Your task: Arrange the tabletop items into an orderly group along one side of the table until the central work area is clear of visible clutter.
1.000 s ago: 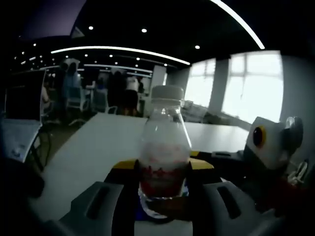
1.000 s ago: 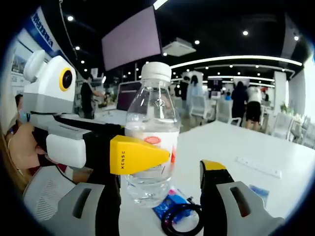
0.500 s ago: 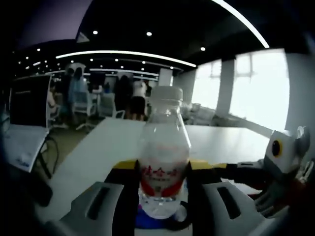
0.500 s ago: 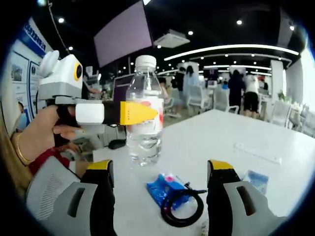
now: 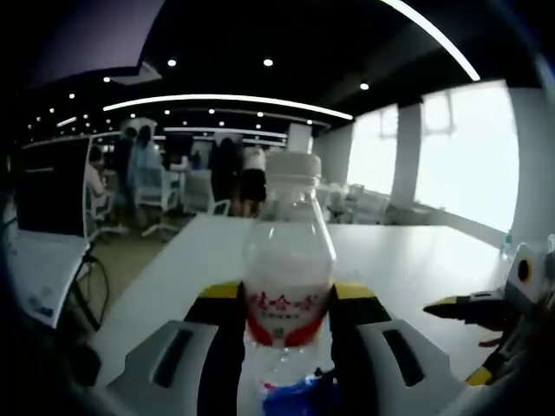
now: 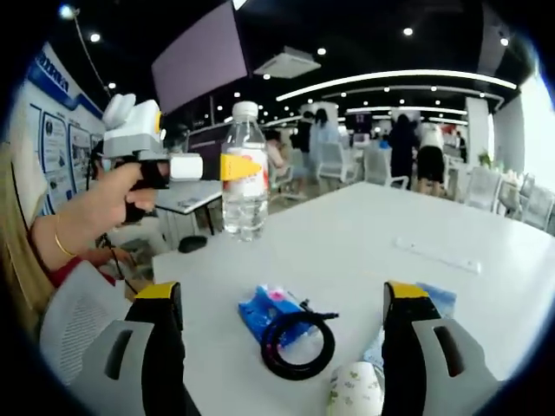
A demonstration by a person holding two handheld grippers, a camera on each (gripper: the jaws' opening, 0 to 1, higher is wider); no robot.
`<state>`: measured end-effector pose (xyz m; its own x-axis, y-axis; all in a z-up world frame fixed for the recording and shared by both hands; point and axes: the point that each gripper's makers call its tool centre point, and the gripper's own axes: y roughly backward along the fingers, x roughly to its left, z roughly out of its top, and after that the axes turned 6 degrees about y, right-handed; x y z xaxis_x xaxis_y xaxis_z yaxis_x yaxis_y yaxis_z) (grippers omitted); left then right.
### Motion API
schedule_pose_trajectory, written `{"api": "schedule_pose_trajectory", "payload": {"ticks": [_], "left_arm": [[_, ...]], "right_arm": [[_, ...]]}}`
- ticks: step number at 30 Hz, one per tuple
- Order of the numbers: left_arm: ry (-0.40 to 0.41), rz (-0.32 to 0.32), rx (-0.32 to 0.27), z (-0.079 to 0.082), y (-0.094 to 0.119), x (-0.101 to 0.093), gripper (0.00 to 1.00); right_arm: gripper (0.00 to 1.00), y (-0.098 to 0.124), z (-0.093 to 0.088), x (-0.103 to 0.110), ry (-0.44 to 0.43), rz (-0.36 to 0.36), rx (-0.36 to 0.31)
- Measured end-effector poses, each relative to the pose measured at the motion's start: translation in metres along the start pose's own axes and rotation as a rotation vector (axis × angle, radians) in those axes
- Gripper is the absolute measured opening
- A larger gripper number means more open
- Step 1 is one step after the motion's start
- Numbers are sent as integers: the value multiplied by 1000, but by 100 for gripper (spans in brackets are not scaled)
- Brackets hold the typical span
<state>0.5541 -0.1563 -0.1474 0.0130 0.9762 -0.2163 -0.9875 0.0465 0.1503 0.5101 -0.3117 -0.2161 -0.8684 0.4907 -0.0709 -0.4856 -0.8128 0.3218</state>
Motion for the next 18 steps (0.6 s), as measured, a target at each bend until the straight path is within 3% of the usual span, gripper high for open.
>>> {"api": "schedule_pose_trajectory", "payload": {"ticks": [7, 15, 18], "left_arm": [[-23, 23, 5, 1, -25, 21, 35], [-23, 22, 12, 0, -57, 38, 35], [-23, 31, 11, -4, -69, 43, 35]], "right_arm": [[100, 4, -19, -21, -34, -66, 40], [100, 6, -32, -43, -80, -118, 22], [100, 5, -45, -49, -106, -131, 53]]}}
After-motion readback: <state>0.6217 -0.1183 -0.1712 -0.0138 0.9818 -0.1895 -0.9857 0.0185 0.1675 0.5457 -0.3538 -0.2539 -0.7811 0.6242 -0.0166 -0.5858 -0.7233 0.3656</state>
